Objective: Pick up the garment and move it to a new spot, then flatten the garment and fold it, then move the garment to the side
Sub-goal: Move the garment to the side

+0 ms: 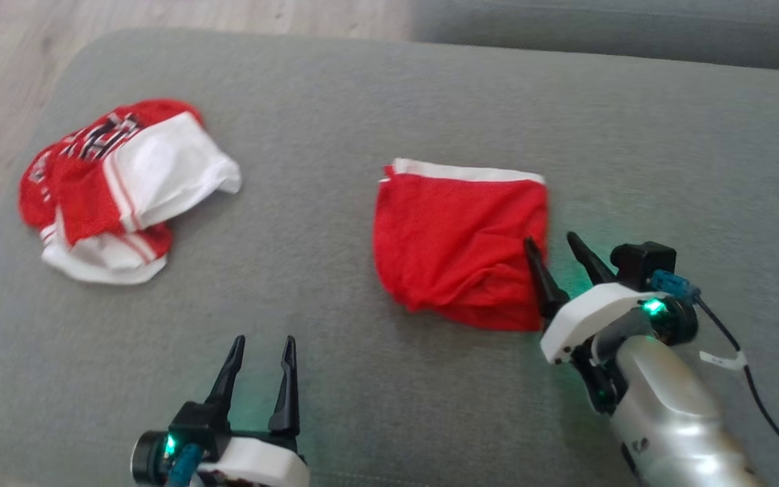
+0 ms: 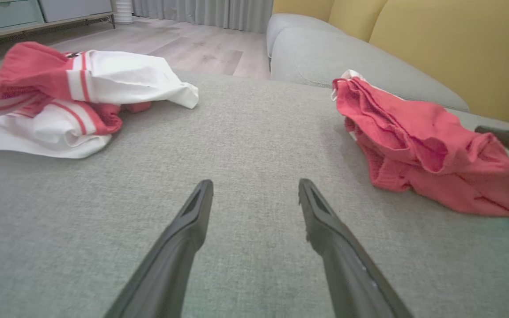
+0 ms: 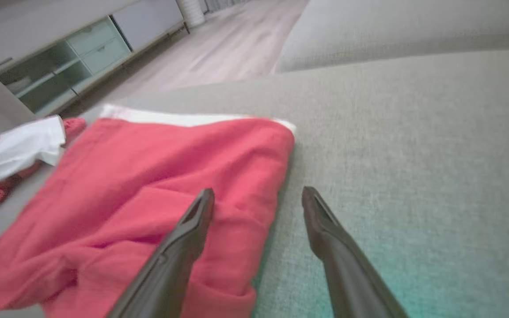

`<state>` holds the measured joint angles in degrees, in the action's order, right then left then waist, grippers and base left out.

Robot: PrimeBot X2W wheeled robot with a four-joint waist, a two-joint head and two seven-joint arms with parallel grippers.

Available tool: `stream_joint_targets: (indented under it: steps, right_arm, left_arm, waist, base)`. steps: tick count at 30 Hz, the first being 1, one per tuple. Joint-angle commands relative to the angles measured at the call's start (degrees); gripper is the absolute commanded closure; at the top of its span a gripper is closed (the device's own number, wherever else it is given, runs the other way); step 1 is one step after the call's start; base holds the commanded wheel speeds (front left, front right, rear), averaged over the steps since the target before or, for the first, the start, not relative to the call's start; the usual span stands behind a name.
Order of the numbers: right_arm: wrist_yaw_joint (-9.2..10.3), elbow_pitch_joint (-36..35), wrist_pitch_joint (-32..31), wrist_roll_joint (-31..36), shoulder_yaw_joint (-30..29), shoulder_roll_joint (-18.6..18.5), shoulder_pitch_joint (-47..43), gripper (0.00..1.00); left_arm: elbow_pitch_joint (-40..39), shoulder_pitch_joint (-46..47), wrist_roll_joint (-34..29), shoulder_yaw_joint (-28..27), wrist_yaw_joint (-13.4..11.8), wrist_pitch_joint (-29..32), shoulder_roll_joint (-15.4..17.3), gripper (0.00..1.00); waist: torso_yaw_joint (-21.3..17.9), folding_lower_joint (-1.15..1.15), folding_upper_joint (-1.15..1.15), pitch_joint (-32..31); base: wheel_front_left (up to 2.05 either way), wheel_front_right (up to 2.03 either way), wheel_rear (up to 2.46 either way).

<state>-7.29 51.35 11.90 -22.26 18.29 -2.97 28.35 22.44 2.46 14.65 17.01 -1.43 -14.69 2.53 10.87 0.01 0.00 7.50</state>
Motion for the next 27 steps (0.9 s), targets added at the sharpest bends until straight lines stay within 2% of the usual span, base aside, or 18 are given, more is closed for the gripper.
stream_joint_targets:
  steps: [1, 4, 5, 6, 7, 12, 16, 19, 27]
  right_arm:
    - [-0.2, 0.6, 0.2, 0.9, 0.5, 0.1, 2.0, 0.0]
    - [-0.2, 5.0, 0.3, 1.5, -0.3, 0.1, 3.5, 0.0]
    - [-0.2, 5.4, 0.4, 0.8, 0.4, 0.1, 3.5, 0.04]
    - [-0.2, 5.6, 0.5, 0.3, 1.3, 0.1, 3.5, 0.7]
    - [-0.2, 5.7, 0.7, -0.1, 2.3, 0.1, 3.6, 1.0]
    - [-0.2, 5.6, 2.4, -1.8, 4.3, 0.1, 4.4, 1.0]
    - [-0.2, 4.6, 3.0, -2.8, 3.8, 0.1, 4.5, 1.0]
    - [-0.2, 2.6, 3.1, -4.1, 3.1, 0.1, 3.7, 1.0]
    - [-0.2, -2.2, 3.1, -3.4, 3.0, 0.1, 0.6, 1.0]
  left_arm:
    - [-1.4, 2.7, 0.3, -1.3, 0.0, -0.3, 0.3, 0.0]
    - [-1.6, 3.0, 0.7, -1.3, -0.1, -0.3, 0.3, 0.0]
    - [-1.6, 3.0, 0.6, -1.3, -0.1, -0.3, 0.3, 0.0]
    - [-1.6, 3.0, 0.6, -1.4, -0.1, -0.3, 0.3, 0.0]
    - [-1.6, 2.9, 0.7, -1.6, -0.1, -0.3, 0.3, 0.0]
    - [-1.6, 2.8, 0.7, -1.7, 0.1, -0.3, 0.3, 0.0]
    - [-1.8, 3.1, 0.5, -1.7, 0.7, -0.3, 0.3, 0.0]
    - [-2.5, 3.3, 1.0, -1.3, 2.0, -0.3, 0.3, 0.0]
    - [-4.0, 5.2, 1.2, 0.6, 3.4, -0.3, 0.3, 0.0]
  waist:
    - [2.3, -0.01, 0.0, 1.9]
    - [3.3, -0.01, 0.0, 2.4]
    - [3.4, -0.01, 0.0, 2.4]
    - [3.4, -0.01, 0.0, 2.5]
    - [3.2, -0.01, 0.0, 2.4]
    - [0.7, -0.01, 0.0, 1.6]
    - [-3.6, -0.01, 0.0, 0.3]
    - [-9.0, -0.01, 0.0, -0.6]
    - [-25.0, -0.01, 0.0, -1.0]
  base:
    - [0.0, 0.0, 0.0]
    - [0.0, 0.0, 0.0]
    - [0.0, 0.0, 0.0]
    - [0.0, 0.0, 0.0]
    - [0.0, 0.0, 0.0]
    - [0.0, 0.0, 0.0]
    - [0.0, 0.0, 0.0]
    - [0.0, 0.0, 0.0]
    - [0.0, 0.0, 0.0]
